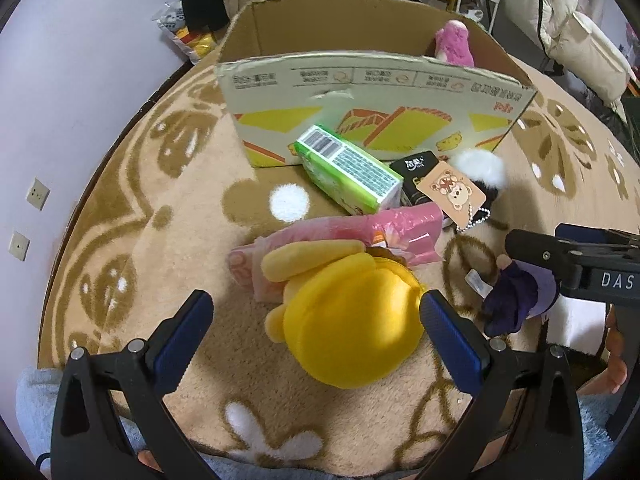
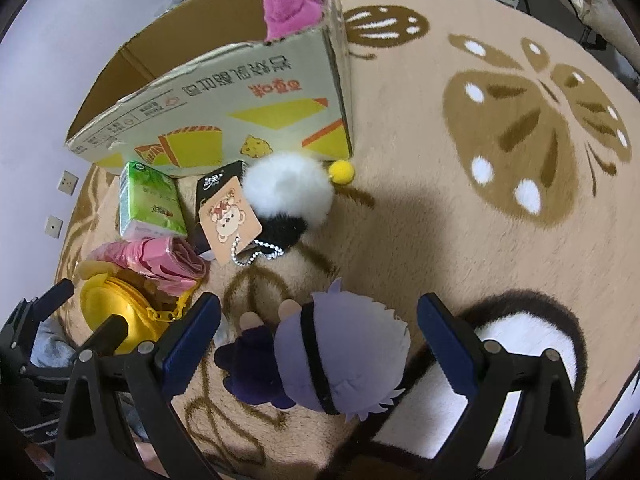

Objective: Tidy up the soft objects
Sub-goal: 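Withdraw both tools and reach toward the yellow plush and purple doll, then grasp the yellow plush with left tool while right tool grasps purple-white doll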

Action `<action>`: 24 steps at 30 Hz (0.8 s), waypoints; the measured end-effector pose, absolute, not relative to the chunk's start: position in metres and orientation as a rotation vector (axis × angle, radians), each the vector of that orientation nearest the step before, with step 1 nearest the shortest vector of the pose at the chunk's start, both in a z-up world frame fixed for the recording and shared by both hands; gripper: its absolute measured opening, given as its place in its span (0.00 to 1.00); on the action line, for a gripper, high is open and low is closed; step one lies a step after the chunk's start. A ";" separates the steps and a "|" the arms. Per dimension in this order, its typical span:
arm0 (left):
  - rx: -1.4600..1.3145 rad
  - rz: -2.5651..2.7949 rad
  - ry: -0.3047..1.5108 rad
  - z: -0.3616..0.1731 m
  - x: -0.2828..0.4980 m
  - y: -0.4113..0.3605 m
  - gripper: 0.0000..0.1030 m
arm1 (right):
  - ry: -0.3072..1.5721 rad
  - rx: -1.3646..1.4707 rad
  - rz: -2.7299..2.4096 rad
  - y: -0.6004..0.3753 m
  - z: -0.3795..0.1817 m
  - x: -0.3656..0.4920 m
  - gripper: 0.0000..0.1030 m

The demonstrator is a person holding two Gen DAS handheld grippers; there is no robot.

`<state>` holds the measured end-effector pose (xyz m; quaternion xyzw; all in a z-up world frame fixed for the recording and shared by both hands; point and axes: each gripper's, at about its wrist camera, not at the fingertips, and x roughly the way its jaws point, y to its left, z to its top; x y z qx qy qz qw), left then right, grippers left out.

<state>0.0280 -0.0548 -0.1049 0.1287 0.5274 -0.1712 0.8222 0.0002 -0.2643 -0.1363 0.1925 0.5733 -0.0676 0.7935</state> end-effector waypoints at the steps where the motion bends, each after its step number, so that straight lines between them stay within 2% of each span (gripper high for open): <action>1: 0.280 -0.367 1.124 -0.106 0.028 -0.057 0.99 | 1.237 0.428 -0.140 -0.265 -0.138 0.000 0.99; 5: 0.302 -0.375 1.137 -0.111 0.028 -0.062 0.99 | 1.265 0.447 -0.142 -0.268 -0.145 0.000 0.99; 7: 0.306 -0.385 1.141 -0.112 0.028 -0.063 0.99 | 1.279 0.451 -0.134 -0.267 -0.148 0.001 0.95; 16: 0.326 -0.393 1.191 -0.128 0.031 -0.071 0.98 | 1.313 0.455 -0.123 -0.260 -0.157 0.001 0.89; 24: 0.304 -0.426 1.229 -0.137 0.030 -0.074 0.81 | 1.300 0.492 -0.118 -0.272 -0.157 -0.005 0.82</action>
